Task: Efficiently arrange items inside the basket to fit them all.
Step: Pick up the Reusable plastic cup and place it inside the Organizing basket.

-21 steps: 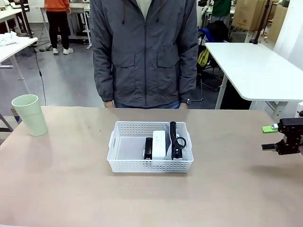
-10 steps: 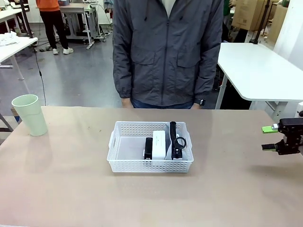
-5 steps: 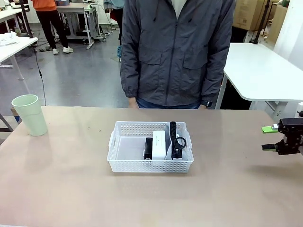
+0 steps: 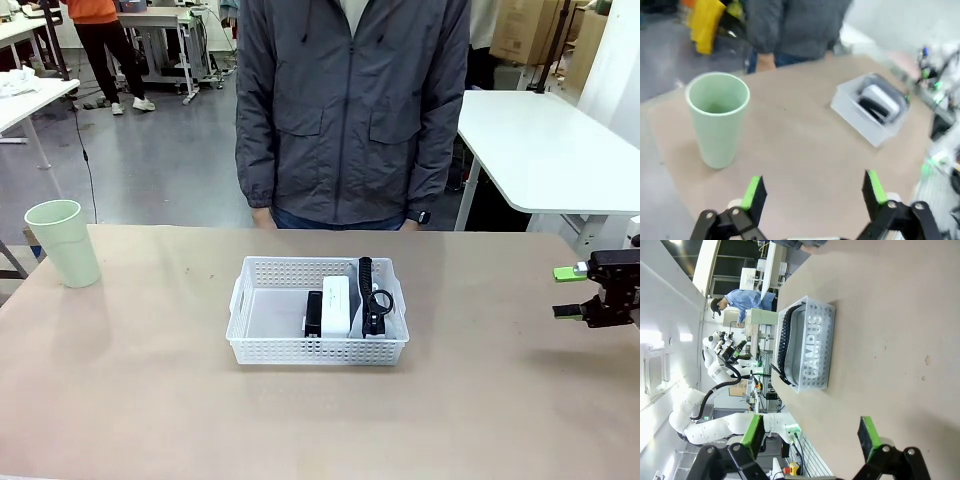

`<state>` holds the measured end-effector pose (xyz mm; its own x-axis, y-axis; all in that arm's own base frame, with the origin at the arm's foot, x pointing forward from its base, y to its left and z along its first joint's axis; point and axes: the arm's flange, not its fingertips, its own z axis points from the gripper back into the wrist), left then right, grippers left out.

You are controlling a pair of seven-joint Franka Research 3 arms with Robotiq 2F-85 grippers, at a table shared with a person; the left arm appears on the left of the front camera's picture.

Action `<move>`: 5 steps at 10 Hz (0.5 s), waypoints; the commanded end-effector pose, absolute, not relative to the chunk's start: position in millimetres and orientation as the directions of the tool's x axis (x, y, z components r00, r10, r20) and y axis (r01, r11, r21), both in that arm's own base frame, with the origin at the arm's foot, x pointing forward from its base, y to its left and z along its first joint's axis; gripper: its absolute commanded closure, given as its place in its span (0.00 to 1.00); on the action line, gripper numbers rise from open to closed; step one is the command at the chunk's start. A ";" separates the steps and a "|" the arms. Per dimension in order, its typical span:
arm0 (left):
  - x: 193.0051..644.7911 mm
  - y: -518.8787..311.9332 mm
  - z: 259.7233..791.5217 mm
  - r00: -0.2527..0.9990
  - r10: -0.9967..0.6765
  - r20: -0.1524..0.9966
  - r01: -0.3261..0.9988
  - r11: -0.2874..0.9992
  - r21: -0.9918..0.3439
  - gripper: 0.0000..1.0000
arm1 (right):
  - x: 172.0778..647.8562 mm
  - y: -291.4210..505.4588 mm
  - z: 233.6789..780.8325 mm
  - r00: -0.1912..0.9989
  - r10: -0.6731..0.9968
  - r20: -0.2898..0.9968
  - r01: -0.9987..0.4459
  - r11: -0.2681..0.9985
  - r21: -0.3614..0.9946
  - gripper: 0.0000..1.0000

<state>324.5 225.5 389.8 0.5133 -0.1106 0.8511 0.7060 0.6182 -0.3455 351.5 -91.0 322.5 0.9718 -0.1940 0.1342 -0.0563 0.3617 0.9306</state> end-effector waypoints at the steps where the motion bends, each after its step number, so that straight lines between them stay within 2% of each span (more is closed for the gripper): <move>1: 334.0 250.5 372.6 0.387 -0.294 0.874 0.856 0.467 -0.222 0.00 | 348.7 -92.0 325.5 0.975 -0.184 0.123 -0.050 0.361 0.931 0.00; 2: 339.8 255.0 369.1 0.363 -0.294 0.884 0.870 0.447 -0.209 0.00 | 348.7 -92.0 325.5 0.975 -0.184 0.123 -0.050 0.361 0.931 0.00; 4: 355.0 265.7 359.7 0.401 -0.291 0.869 0.840 0.495 -0.222 0.00 | 348.7 -92.0 325.5 0.975 -0.184 0.123 -0.050 0.361 0.931 0.00; 5: 365.4 272.6 357.5 0.421 -0.234 0.876 0.795 0.561 -0.232 0.00 | 348.7 -92.0 325.5 0.975 -0.184 0.123 -0.050 0.361 0.931 0.00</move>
<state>356.6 263.8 356.7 0.4172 -0.2896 0.8614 0.8292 0.5093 -0.2304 351.5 -90.8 322.4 0.9719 -0.1935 0.1340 -0.0563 0.3616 0.9306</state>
